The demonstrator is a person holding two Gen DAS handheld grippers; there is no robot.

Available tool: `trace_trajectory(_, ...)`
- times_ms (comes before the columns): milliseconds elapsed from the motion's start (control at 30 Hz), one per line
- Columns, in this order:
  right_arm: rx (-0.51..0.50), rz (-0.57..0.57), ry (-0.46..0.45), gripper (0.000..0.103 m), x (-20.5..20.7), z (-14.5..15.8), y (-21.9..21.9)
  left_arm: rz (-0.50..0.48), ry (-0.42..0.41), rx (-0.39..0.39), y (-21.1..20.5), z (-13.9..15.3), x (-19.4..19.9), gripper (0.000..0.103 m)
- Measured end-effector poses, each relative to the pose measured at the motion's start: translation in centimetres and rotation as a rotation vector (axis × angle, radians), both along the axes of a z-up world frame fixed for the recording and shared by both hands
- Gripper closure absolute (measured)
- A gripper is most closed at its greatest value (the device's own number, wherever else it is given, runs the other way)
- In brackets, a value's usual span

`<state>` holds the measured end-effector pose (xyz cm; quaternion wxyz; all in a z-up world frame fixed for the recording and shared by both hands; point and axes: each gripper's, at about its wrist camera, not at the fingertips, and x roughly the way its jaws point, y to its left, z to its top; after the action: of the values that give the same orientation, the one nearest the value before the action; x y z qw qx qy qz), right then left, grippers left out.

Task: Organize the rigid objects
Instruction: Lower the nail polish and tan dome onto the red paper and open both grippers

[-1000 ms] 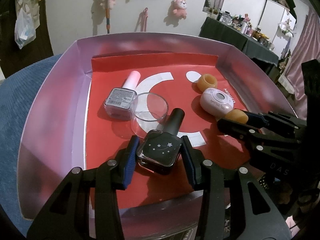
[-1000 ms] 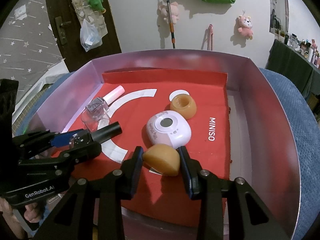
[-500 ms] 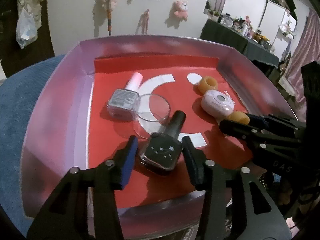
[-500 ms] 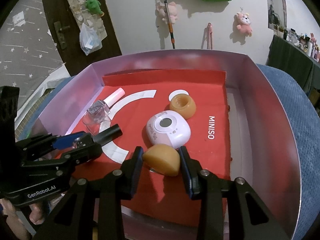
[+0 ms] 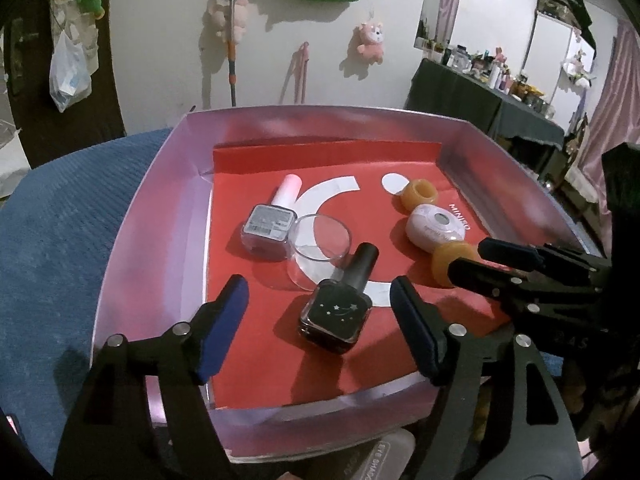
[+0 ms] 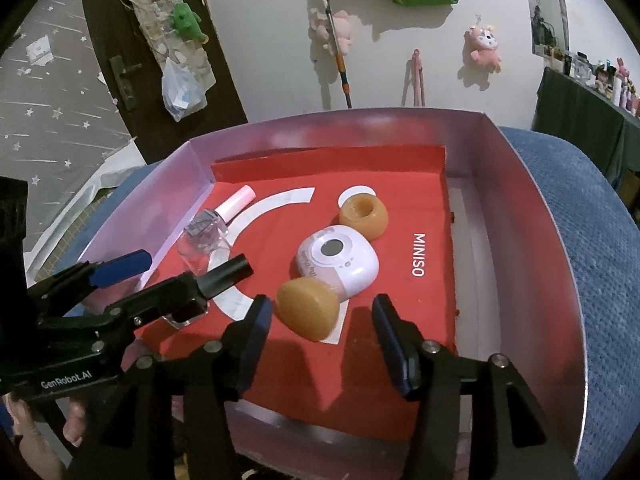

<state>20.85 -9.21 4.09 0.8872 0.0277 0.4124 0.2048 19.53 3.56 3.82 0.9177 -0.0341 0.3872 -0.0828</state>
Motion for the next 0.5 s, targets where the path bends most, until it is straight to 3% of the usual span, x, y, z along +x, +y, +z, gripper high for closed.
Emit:
trace_trajectory(133, 0.015, 0.008, -0.021, 0.035, -0.8, 0.7, -0.2, -0.007, -0.009, -0.015, -0.1, 0.4, -0.5, 0.021)
trace_trajectory(367, 0.034, 0.018, -0.071, 0.027, -2.5, 2.3, -0.7, 0.008, -0.078, 0.040, -0.8, 1.9, -2.5, 0.003)
trace_trajectory(500, 0.064, 0.023, -0.082, 0.022, -3.4, 3.0, -1.3, 0.024, -0.106, 0.040, -0.5, 2.5, -3.3, 0.002)
